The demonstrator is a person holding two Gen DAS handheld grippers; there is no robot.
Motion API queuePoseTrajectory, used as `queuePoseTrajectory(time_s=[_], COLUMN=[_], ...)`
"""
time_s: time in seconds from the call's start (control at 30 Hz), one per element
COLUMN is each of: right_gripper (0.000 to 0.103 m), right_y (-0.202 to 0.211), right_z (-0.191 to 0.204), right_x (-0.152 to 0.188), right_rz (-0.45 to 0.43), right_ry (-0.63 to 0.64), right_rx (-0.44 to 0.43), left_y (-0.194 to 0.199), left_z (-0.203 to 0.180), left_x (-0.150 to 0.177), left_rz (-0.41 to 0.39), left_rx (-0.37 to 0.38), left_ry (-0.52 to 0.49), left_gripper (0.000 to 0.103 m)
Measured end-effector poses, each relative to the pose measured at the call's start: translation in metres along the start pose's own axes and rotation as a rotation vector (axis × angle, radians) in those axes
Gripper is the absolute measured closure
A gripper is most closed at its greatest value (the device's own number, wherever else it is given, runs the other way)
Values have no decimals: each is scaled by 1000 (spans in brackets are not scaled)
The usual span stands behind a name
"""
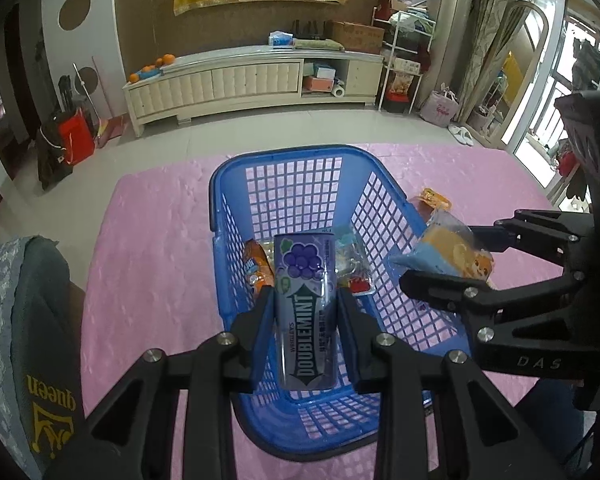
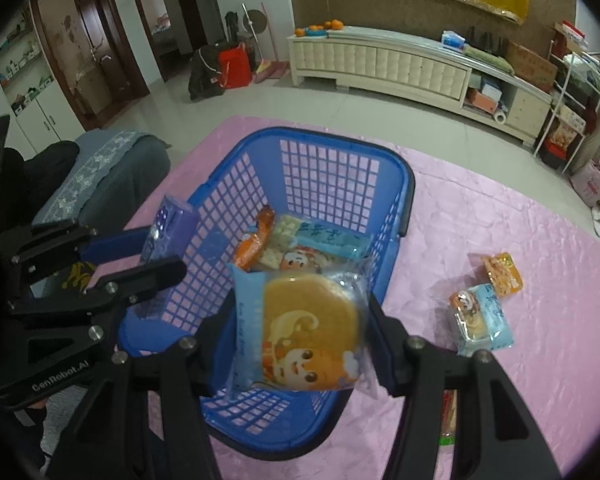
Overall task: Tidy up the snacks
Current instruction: 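Open the left tool over the basket while the right tool releases the cake pack, then move both open tools back over the remaining snack pile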
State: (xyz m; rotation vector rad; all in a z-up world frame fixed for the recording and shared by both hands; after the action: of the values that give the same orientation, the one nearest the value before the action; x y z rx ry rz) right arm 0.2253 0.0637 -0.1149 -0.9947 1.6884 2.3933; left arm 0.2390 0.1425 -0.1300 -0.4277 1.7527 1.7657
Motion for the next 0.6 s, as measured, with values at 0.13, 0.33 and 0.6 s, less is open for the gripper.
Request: queuePoseTrajectory(time_s=[0.13, 0.33, 0.6], right_gripper=[41, 20, 11], right_y=[-1, -2, 15], right_z=[0, -5, -15], right_x=[-2, -6, -5], right_rz=[-1, -10, -55], right_ry=[8, -22, -22], right_rx=[20, 65, 113], left_y=[-2, -3, 7], left_z=[1, 5, 6], left_x=[-3, -2, 0], left_rz=[-8, -4, -7], left_rx=[9, 21, 23], left_ry=[-7, 11, 47], left_gripper=[74, 56, 47])
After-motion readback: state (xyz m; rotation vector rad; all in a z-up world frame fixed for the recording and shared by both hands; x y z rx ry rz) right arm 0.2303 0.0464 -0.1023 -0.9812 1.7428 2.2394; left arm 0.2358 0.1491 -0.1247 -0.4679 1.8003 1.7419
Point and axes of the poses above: each gripper's, at about its wrist camera, not at the fingertips, and y roughly against the way its jaws point, z to its left, x to its underside, the point moved 6 cm from there along -y, roughly the way its jaws point, and after that the axes turned 13 degrees about -y, right-handed, at the moved point
